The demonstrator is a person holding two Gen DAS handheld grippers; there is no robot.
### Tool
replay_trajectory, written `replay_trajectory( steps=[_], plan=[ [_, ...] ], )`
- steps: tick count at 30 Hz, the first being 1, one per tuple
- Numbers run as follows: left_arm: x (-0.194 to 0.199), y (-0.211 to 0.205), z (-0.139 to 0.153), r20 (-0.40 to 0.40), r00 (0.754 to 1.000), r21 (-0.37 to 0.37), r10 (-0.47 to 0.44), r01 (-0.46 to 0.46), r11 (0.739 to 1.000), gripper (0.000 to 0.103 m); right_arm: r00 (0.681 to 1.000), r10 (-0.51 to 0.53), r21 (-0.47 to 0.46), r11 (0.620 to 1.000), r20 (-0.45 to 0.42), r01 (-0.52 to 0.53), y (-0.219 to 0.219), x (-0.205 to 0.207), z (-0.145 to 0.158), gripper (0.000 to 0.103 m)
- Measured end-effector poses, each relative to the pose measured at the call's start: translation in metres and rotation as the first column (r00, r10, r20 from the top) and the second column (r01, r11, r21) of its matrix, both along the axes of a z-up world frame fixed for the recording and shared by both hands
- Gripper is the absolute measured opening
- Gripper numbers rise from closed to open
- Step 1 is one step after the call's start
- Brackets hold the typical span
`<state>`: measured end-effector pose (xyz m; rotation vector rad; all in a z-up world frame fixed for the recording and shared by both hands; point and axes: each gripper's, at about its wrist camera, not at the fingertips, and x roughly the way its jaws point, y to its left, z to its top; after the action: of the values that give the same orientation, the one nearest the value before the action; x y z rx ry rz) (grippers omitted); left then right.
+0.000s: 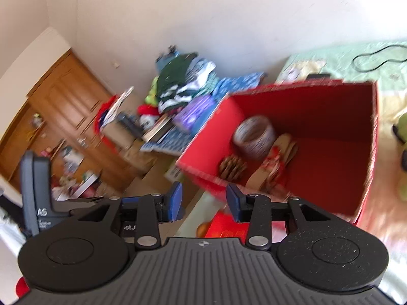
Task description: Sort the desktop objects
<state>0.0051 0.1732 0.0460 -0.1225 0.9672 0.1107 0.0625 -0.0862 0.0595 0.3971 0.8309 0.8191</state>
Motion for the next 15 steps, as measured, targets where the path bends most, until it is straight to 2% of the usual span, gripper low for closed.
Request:
replay_trajectory(
  steps=[5,9,15],
  plan=[
    [-0.020,-0.014,-0.023,-0.041,0.999,-0.009,-0.028,0.028,1.000,0.099,0.996,0.046,-0.032,0.998,-0.080,-0.048,0.009,-0.009,-0.027,0.043],
    [-0.020,-0.016,-0.037,-0.061,0.995,-0.021,-0.074,0.073,0.997,0.099,0.986,0.013,-0.046,0.999,-0.165,-0.021,0.008,-0.009,-0.047,0.043],
    [-0.002,-0.017,-0.053,-0.094,0.977,-0.032,-0.191,0.188,0.982,0.099,0.970,-0.053,-0.062,0.997,-0.239,0.039,0.010,-0.007,-0.061,0.044]
  ],
)
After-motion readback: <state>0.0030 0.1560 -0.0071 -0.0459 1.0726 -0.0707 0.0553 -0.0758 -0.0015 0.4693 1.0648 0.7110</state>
